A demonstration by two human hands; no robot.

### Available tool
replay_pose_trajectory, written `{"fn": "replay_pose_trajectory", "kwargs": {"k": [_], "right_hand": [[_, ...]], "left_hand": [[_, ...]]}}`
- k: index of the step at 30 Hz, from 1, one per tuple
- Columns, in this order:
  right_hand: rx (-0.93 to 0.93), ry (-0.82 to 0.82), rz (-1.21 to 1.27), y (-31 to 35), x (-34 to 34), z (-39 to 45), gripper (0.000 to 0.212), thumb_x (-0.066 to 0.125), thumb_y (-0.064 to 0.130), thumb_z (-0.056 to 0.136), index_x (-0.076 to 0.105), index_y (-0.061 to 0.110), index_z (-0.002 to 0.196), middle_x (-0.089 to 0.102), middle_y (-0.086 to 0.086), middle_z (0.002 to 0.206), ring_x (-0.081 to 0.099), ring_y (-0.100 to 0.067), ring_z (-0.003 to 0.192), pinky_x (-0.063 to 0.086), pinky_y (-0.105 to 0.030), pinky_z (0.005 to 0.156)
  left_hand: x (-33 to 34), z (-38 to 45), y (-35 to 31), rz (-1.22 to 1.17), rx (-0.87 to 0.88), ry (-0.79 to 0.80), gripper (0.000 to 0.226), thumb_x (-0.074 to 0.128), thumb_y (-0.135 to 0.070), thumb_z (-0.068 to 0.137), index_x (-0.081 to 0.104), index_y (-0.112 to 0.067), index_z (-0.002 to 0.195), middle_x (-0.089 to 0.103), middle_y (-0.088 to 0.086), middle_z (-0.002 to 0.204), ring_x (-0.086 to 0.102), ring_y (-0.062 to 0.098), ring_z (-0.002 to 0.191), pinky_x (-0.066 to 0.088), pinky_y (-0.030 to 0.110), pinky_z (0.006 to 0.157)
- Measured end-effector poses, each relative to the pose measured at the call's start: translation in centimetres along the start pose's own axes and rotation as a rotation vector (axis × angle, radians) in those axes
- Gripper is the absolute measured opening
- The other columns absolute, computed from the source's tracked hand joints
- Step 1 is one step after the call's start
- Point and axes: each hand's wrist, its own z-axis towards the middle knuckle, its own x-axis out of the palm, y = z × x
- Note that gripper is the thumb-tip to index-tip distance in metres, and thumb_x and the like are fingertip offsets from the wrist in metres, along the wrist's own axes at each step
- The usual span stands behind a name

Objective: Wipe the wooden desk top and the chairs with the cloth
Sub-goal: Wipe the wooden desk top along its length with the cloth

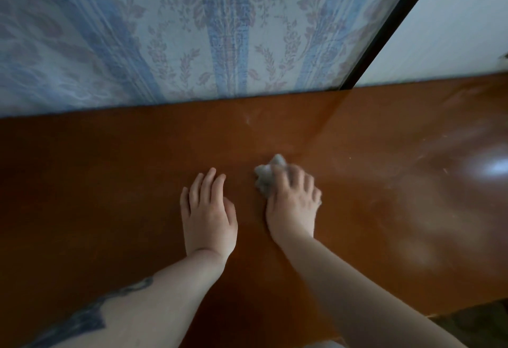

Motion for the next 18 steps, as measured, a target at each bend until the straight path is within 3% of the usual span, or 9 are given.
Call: {"fn": "replay_pose_trajectory", "kwargs": {"k": [3, 5, 6, 8, 10, 12, 13, 16, 18], "right_hand": [[-0.58, 0.152, -0.021, -3.0, -1.2, -2.0, 0.043, 0.055, 0.028, 0.087, 0.048, 0.032, 0.129, 0.051, 0.001, 0.126, 0.047, -0.024, 0.113, 0.043, -0.042, 0.09], [-0.706, 0.207, -0.064, -6.3, -2.2, -0.2, 0.04, 0.048, 0.031, 0.088, 0.049, 0.032, 0.128, 0.051, 0.0, 0.126, 0.049, -0.025, 0.113, 0.043, -0.042, 0.089], [-0.656, 0.184, -0.071, -7.3, -2.3, 1.0, 0.04, 0.046, 0.029, 0.088, 0.051, 0.03, 0.128, 0.051, -0.001, 0.125, 0.049, -0.028, 0.111, 0.043, -0.043, 0.087], [-0.355, 0.082, -0.049, -7.2, -1.8, 3.5, 0.04, 0.046, 0.023, 0.088, 0.053, 0.026, 0.127, 0.05, -0.006, 0.123, 0.048, -0.032, 0.109, 0.041, -0.045, 0.085], [0.063, -0.034, -0.031, -3.7, -0.4, 4.5, 0.04, 0.052, 0.017, 0.087, 0.052, 0.023, 0.126, 0.05, -0.009, 0.124, 0.045, -0.033, 0.111, 0.038, -0.048, 0.088], [0.241, -0.041, 0.006, 0.8, 0.3, 4.1, 0.044, 0.055, 0.015, 0.084, 0.05, 0.021, 0.127, 0.048, -0.01, 0.126, 0.043, -0.034, 0.113, 0.036, -0.048, 0.09], [0.144, -0.01, 0.025, 2.1, 0.4, 3.4, 0.045, 0.055, 0.016, 0.082, 0.051, 0.021, 0.127, 0.048, -0.009, 0.126, 0.043, -0.034, 0.113, 0.036, -0.048, 0.089], [-0.48, 0.194, 0.045, 0.2, 0.0, 0.5, 0.04, 0.043, 0.027, 0.084, 0.055, 0.03, 0.122, 0.051, -0.002, 0.126, 0.045, -0.028, 0.113, 0.039, -0.044, 0.085], [-0.627, 0.25, 0.073, -3.8, -1.3, 0.6, 0.041, 0.042, 0.031, 0.084, 0.055, 0.034, 0.123, 0.051, 0.001, 0.126, 0.045, -0.025, 0.115, 0.041, -0.044, 0.087]], "left_hand": [[0.1, 0.1, 0.1, 0.0, 0.002, 0.004, 0.042, 0.05, -0.018, 0.089, 0.054, -0.018, 0.131, 0.048, 0.001, 0.144, 0.035, 0.024, 0.138, 0.025, 0.049, 0.115], [0.2, 0.1, 0.0, 0.0, -0.002, -0.002, 0.041, 0.049, -0.018, 0.09, 0.054, -0.018, 0.131, 0.048, 0.0, 0.144, 0.035, 0.024, 0.138, 0.024, 0.049, 0.115], [0.2, 0.0, 0.0, 0.0, -0.004, -0.007, 0.041, 0.047, -0.018, 0.09, 0.054, -0.018, 0.131, 0.048, 0.0, 0.143, 0.035, 0.024, 0.138, 0.024, 0.049, 0.115], [0.2, 0.1, -0.1, 0.002, -0.001, -0.016, 0.042, 0.045, -0.019, 0.09, 0.054, -0.018, 0.13, 0.049, 0.0, 0.143, 0.035, 0.024, 0.138, 0.025, 0.049, 0.115], [0.2, 0.0, -0.1, 0.008, 0.007, -0.024, 0.042, 0.045, -0.019, 0.089, 0.053, -0.018, 0.13, 0.049, 0.001, 0.143, 0.035, 0.024, 0.137, 0.025, 0.049, 0.115], [0.3, 0.0, 0.0, 0.015, 0.014, -0.036, 0.042, 0.045, -0.017, 0.089, 0.054, -0.018, 0.13, 0.049, 0.001, 0.142, 0.036, 0.024, 0.137, 0.026, 0.05, 0.114], [0.3, 0.0, 0.1, 0.02, 0.017, -0.038, 0.042, 0.045, -0.017, 0.088, 0.054, -0.018, 0.13, 0.049, 0.001, 0.142, 0.036, 0.024, 0.136, 0.027, 0.05, 0.113], [0.4, 0.1, 0.3, 0.021, 0.023, -0.023, 0.047, 0.046, -0.02, 0.085, 0.053, -0.017, 0.131, 0.048, 0.002, 0.143, 0.036, 0.025, 0.137, 0.027, 0.05, 0.113], [0.3, 0.0, 0.2, 0.018, 0.021, -0.034, 0.046, 0.037, -0.024, 0.088, 0.053, -0.018, 0.13, 0.048, 0.0, 0.143, 0.036, 0.024, 0.137, 0.026, 0.049, 0.113]]}}
